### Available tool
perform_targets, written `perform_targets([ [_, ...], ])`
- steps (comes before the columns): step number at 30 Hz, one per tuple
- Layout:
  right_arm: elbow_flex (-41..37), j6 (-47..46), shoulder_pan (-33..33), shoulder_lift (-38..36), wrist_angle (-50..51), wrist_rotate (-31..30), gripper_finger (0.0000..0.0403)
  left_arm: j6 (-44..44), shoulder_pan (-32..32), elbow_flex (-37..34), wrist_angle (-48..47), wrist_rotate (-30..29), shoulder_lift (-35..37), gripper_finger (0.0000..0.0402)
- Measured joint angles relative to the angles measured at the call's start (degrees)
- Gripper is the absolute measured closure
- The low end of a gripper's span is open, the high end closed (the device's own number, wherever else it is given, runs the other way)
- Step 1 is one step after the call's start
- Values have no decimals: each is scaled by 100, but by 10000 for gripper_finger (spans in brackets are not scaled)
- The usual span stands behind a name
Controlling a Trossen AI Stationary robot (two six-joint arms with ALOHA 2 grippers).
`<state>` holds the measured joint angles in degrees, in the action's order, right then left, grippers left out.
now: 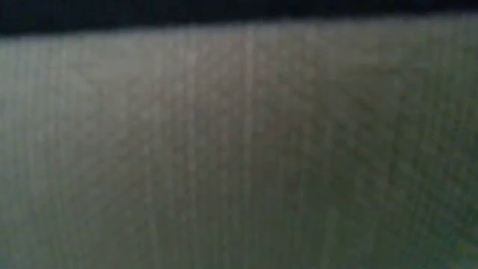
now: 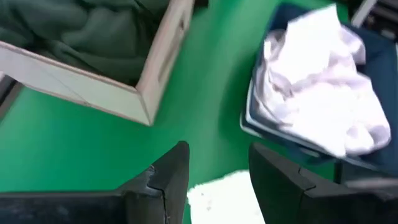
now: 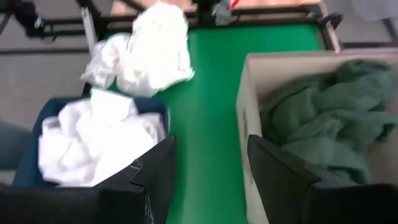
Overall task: Sort clothes
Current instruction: Put the white dress into the blue laundry bin
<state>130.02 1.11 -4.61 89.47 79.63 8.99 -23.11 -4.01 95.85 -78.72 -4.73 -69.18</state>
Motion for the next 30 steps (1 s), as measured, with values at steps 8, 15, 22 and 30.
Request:
perform_targets([
  [8, -4, -173, 463, 3, 478, -6, 227, 6, -564, 0, -399, 134, -296, 257],
  [15, -4, -433, 673, -125, 604, -52, 231, 10, -1347, 0, -430, -101, -525, 257],
  [22, -4, -592, 742, -308, 589, -332, 224, -2, -1793, 0, -1003, -795, -1014, 257],
  [30, -4, -670, 740, -460, 589, -434, 227, -251, -2016, -727, -995, -638, -981, 225],
])
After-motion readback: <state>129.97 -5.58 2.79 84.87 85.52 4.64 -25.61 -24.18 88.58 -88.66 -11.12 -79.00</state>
